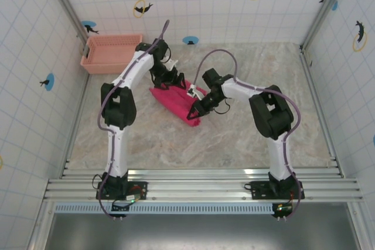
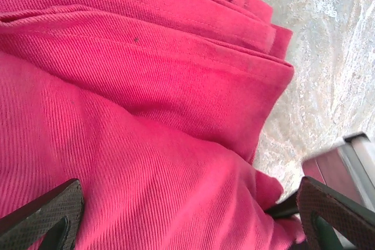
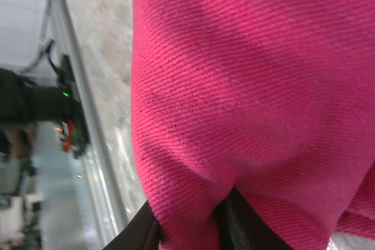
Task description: Roll up the long pants
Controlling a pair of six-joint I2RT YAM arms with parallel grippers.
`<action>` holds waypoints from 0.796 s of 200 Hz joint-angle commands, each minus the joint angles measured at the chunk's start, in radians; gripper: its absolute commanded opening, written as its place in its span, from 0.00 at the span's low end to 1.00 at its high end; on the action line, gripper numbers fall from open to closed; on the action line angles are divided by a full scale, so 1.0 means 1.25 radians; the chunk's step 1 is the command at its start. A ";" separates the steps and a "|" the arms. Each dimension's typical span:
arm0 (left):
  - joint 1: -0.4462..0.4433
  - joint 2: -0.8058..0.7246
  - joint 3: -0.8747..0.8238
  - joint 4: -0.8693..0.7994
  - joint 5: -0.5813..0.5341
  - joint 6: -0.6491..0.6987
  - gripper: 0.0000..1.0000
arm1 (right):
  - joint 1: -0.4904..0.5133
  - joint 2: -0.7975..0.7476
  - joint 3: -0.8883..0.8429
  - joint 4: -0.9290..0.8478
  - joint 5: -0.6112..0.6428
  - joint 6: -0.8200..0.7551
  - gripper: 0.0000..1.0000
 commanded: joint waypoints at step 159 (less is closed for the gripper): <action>0.008 -0.116 -0.131 -0.018 -0.131 -0.006 0.97 | -0.093 0.036 -0.090 0.364 -0.103 0.520 0.05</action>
